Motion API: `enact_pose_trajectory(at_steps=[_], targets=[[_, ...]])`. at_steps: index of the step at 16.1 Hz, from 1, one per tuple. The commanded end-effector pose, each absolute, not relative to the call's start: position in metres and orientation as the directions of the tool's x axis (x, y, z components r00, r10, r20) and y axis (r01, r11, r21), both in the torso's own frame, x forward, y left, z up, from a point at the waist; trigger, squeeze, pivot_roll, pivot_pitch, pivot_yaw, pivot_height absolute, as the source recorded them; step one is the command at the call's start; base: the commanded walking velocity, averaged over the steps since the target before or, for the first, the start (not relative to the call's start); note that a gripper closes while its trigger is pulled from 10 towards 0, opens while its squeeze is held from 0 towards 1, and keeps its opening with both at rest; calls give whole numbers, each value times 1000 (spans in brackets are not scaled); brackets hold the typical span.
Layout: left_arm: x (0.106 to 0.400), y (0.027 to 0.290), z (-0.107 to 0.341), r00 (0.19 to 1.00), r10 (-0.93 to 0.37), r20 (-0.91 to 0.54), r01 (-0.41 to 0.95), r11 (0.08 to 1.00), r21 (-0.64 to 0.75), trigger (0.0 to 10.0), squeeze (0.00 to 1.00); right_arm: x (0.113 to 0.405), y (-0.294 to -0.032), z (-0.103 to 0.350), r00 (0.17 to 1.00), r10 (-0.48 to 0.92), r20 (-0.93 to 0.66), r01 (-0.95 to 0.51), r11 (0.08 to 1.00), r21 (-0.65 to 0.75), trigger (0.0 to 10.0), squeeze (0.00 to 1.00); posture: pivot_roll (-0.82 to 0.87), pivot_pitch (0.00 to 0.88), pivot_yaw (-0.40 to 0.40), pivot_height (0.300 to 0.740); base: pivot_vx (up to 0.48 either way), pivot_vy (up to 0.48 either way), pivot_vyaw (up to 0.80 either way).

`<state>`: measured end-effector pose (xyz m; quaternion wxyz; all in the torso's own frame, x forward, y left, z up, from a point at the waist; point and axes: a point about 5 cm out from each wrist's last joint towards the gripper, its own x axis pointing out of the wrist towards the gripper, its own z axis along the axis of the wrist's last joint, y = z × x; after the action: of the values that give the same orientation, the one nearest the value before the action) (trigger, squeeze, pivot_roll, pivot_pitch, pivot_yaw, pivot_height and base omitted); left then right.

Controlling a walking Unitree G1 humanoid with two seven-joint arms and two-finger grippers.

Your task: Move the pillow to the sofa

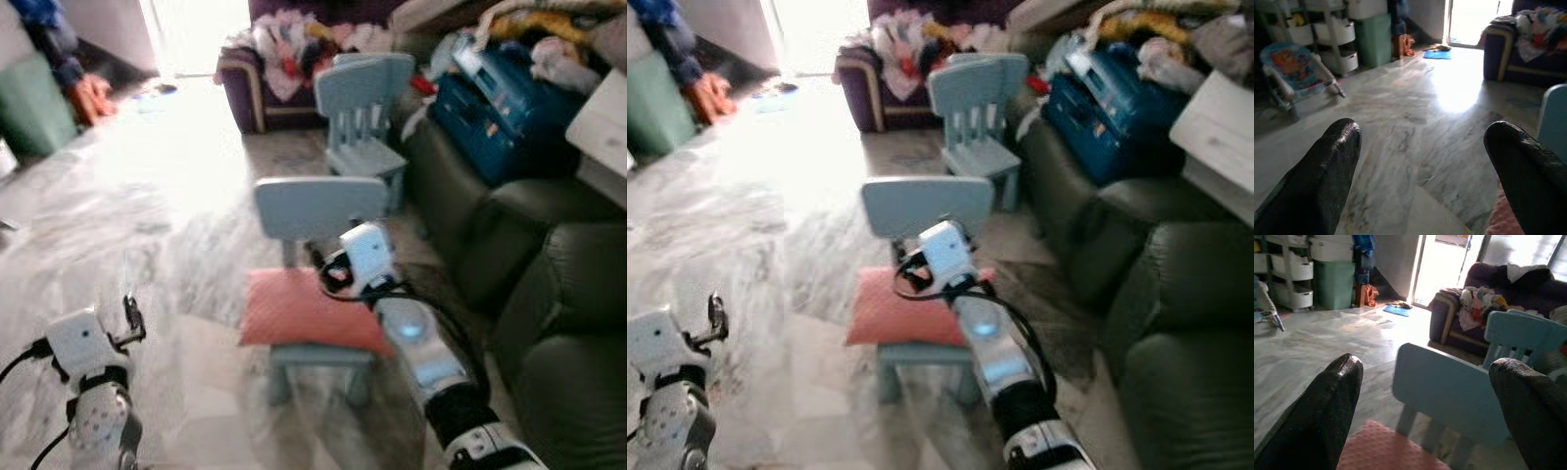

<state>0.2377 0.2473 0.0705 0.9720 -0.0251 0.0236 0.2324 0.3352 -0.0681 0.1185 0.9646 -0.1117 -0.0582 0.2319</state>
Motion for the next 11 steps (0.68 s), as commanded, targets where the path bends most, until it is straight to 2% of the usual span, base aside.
enact_pose_trajectory(at_steps=[1,11], targets=[[239,244,72,896,442,-52,-444,894,-54,10000,0,339,-77,124,895,439,76,-408,876,-257,10000,0,-128,18,57,740,259,0,0],[240,245,75,895,444,-40,-446,888,-110,10000,0,339,-77,124,895,439,75,-408,876,-259,10000,0,-128,20,55,740,0,0,0]])
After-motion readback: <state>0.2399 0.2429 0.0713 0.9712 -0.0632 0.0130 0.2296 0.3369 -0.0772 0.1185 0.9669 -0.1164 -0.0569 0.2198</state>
